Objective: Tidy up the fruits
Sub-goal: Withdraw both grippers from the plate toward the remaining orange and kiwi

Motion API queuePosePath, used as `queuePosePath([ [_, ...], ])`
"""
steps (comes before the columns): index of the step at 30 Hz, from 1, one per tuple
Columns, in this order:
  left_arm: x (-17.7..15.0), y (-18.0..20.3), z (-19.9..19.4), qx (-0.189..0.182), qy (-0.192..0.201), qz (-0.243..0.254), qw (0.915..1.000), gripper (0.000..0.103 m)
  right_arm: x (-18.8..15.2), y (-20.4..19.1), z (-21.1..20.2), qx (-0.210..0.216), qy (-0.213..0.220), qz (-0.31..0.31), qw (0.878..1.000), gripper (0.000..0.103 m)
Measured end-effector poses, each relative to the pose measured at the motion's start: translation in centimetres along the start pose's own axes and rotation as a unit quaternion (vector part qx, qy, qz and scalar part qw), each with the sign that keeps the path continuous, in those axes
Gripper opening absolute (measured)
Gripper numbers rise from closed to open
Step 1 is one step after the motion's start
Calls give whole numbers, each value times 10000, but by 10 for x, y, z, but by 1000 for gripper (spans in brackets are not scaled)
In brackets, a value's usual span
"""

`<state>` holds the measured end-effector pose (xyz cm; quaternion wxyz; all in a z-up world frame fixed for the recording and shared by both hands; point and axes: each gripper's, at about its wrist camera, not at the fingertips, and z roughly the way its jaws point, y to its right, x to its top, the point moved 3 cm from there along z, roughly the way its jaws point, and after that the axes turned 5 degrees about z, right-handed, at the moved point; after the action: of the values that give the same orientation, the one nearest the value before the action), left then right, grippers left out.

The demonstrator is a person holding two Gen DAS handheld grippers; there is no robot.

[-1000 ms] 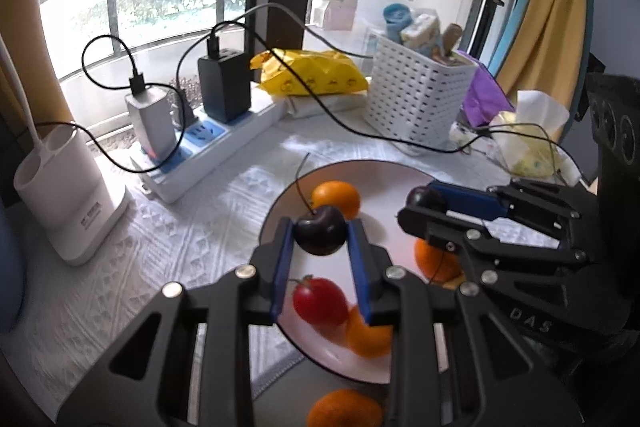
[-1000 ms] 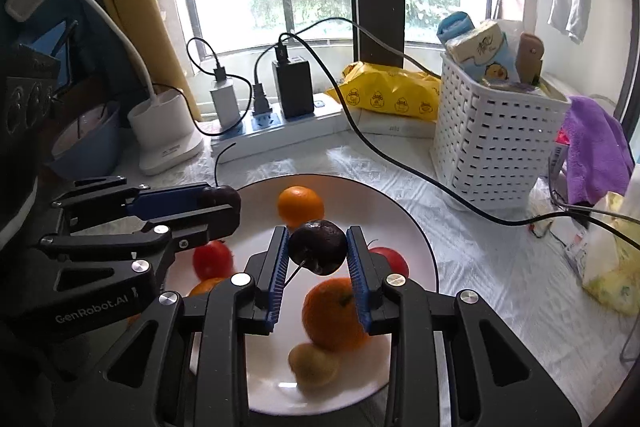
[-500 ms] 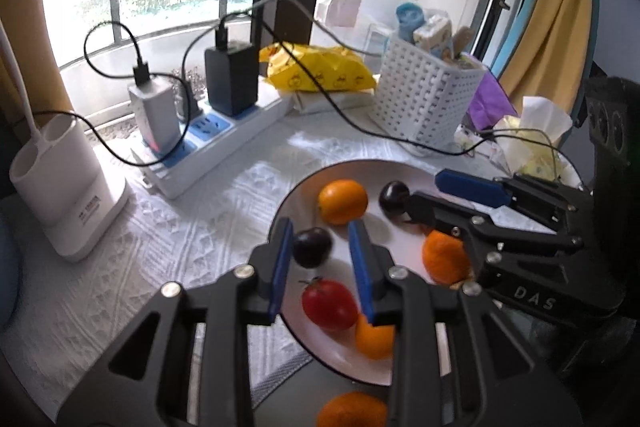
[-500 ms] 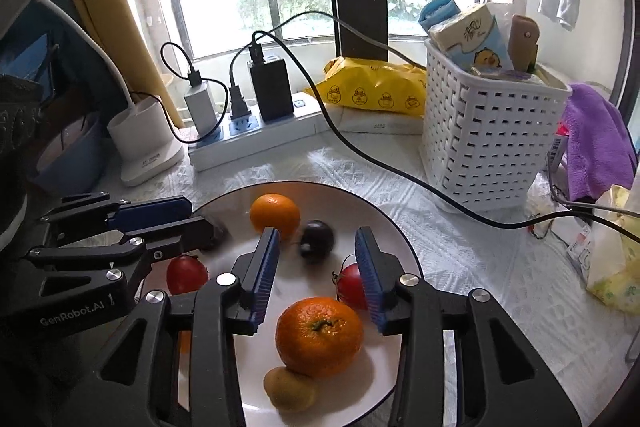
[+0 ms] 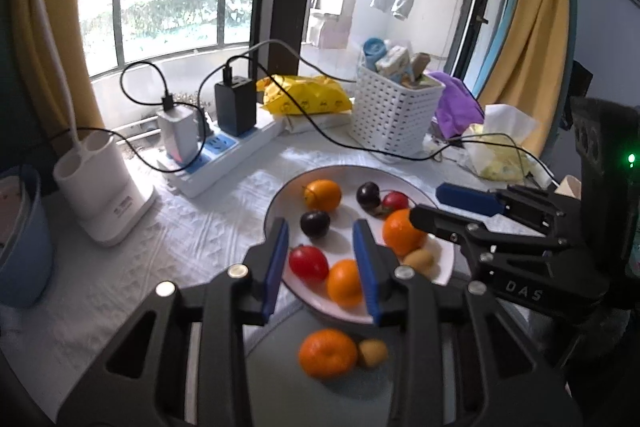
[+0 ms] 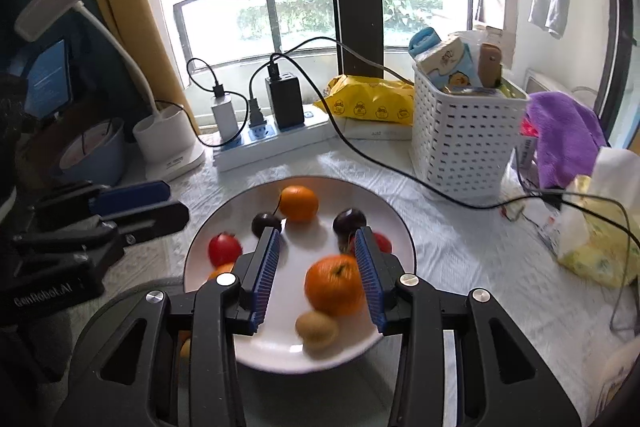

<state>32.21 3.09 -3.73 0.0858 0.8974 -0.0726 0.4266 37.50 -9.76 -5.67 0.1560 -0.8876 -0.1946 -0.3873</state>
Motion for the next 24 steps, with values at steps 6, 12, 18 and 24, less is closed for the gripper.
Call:
queuePosePath([
  [6, -15, 1, -26, -76, 82, -127, 9999, 35, -18, -7, -22, 1, -15, 16, 10000, 42],
  [12, -30, -2, -49, 26, 145, -171, 9997, 35, -30, -17, -32, -20, -50, -31, 10000, 42],
  [18, -50, -9, -56, 50, 81, -340, 9994, 36, -42, -28, -36, 23, -129, -105, 9999, 42],
  [24, -74, -13, -60, 123, -79, -528, 9985, 36, -55, -43, -34, 205, -276, -155, 9993, 42],
])
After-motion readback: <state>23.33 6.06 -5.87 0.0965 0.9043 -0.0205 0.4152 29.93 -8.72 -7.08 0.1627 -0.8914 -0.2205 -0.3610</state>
